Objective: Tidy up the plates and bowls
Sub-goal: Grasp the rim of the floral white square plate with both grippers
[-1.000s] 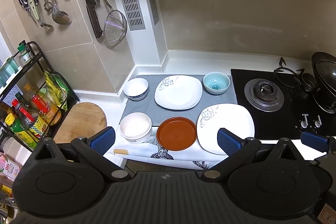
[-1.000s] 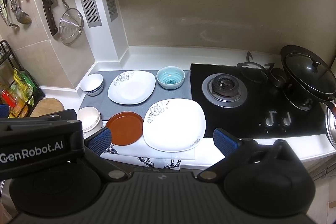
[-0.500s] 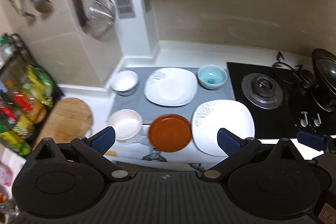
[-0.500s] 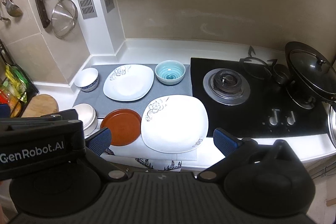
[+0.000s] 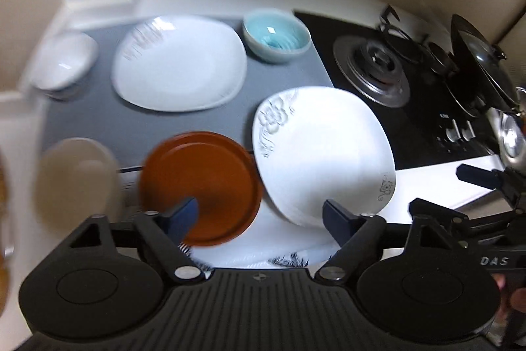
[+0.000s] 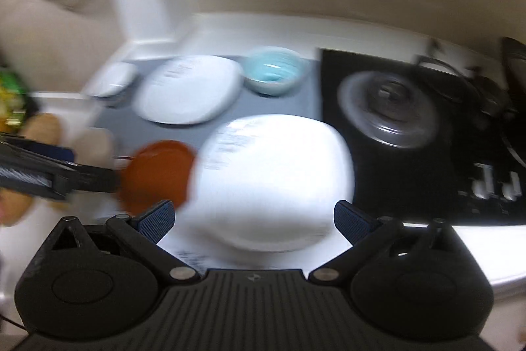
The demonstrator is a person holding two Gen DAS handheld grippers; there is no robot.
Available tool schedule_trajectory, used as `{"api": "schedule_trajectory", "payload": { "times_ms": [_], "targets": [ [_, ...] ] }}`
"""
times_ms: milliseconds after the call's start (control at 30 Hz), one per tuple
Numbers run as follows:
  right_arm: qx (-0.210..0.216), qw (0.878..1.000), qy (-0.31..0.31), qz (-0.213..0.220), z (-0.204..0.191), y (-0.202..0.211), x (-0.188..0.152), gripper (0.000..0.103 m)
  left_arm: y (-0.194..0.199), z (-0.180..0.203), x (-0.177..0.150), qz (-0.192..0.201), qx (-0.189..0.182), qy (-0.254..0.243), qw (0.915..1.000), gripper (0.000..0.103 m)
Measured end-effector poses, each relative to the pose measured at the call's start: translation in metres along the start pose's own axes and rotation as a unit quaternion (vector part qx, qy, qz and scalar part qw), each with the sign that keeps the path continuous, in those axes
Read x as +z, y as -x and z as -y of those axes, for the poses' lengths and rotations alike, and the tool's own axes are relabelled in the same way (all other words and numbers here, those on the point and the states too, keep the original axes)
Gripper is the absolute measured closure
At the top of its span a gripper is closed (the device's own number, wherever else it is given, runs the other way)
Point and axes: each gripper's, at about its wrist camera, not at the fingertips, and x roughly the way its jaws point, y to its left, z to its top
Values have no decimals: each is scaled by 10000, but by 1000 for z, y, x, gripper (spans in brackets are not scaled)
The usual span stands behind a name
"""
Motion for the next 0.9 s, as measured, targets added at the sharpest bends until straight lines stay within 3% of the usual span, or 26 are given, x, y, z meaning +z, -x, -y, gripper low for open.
{"api": "schedule_trajectory", "payload": {
  "times_ms": [100, 167, 267, 333, 433, 500, 667, 800, 900],
  "targets": [
    [-78, 9984, -552, -63, 21, -21, -8, 0, -43, -19, 15, -388, -376, 147, 9984, 24],
    [336, 9946, -974, -150, 39, -29, -14, 0, -67, -28, 22, -671, -675, 373, 9948, 41],
    [971, 9826, -1578, 90, 71, -33, -20, 0, -93, -33, 33, -961, -899, 699, 9888, 67],
    [1307, 9726, -1908, 231, 91, -39, -19, 0, -105, -34, 42, -1017, -881, 868, 9871, 72],
    [1780, 9546, -2376, 248, 119, -57, -13, 8, -118, -29, 58, -1040, -763, 927, 9873, 74],
    [1975, 9463, -2550, 219, 134, -70, -7, 25, -128, -24, 68, -1030, -582, 853, 9893, 76],
    [2086, 9438, -2560, -102, 153, -100, -2, 27, -161, -21, 82, -1328, -361, 881, 9866, 83],
    [2069, 9473, -2425, -310, 161, -118, -5, 39, -178, -24, 80, -1611, -545, 1093, 9794, 81],
    [2090, 9457, -2439, -492, 164, -131, -12, 46, -178, -22, 80, -1622, -539, 1046, 9797, 81]
  ]
}}
